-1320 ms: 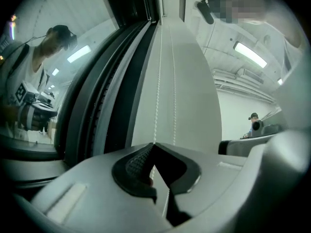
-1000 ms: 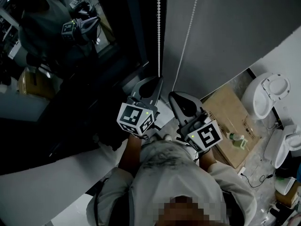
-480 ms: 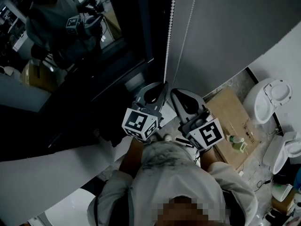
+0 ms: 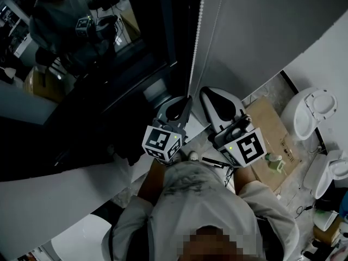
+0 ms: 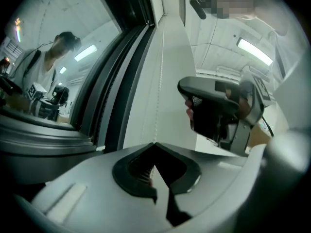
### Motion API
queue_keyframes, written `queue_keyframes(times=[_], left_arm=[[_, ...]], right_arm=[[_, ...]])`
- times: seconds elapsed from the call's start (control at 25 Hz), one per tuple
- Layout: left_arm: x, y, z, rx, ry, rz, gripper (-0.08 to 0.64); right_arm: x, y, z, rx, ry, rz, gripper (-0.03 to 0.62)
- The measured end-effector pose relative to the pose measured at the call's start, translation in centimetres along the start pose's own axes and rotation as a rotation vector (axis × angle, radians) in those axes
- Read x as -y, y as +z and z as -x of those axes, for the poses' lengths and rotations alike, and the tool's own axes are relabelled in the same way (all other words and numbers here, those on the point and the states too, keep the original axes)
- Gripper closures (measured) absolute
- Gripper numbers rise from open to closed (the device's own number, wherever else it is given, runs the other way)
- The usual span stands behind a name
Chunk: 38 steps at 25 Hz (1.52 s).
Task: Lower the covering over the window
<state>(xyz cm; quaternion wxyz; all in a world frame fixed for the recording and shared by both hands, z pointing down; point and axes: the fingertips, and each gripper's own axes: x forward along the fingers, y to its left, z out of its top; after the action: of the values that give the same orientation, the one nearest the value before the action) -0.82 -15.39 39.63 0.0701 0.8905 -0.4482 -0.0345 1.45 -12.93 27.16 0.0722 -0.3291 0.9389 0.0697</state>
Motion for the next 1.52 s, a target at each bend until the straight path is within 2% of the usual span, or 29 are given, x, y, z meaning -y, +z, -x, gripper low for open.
queue_keyframes(times=[0.12, 0.4, 0.48, 0.72, 1.04, 1.08, 1.16, 1.36, 1.52], left_arm=[[0.1, -1.4, 0.4, -0.020, 0.007, 0.018, 0.554], [0.0, -3.9, 0.3, -0.071, 0.014, 0.005, 0.554], [0.1, -4.7, 0.4, -0.088, 0.013, 0.006, 0.554], [0.6, -7.5, 0.6, -0.145, 0.001, 0.016, 0.554], [1.3, -8.9, 0.8, -0.180, -0.020, 0.006, 0.554], [1.3, -9.2, 0.9, -0.188, -0.020, 0.011, 0.554], [1.2, -9.7, 1.2, -0.194, -0.017, 0.025, 0.554], [1.1, -9.6, 1.5, -0.197, -0.033, 0.022, 0.551], [1.4, -9.2, 1.7, -0.199, -0.038, 0.025, 0.548]], right_arm=[[0.5, 1.1, -0.2, 0.021, -0.007, -0.001, 0.574], [0.2, 2.9, -0.9, 0.079, 0.017, -0.048, 0.571], [0.1, 2.6, -1.2, 0.055, 0.021, -0.020, 0.509], [0.1, 3.7, -2.3, 0.082, 0.015, -0.031, 0.488], [0.0, 4.0, -3.4, 0.095, 0.033, -0.044, 0.489], [0.0, 4.1, -3.5, 0.102, 0.027, -0.047, 0.497], [0.2, 4.1, -3.5, 0.100, 0.016, -0.042, 0.563], [0.0, 4.3, -3.7, 0.117, 0.024, -0.069, 0.569], [0.3, 3.5, -3.4, 0.087, 0.021, -0.065, 0.572]])
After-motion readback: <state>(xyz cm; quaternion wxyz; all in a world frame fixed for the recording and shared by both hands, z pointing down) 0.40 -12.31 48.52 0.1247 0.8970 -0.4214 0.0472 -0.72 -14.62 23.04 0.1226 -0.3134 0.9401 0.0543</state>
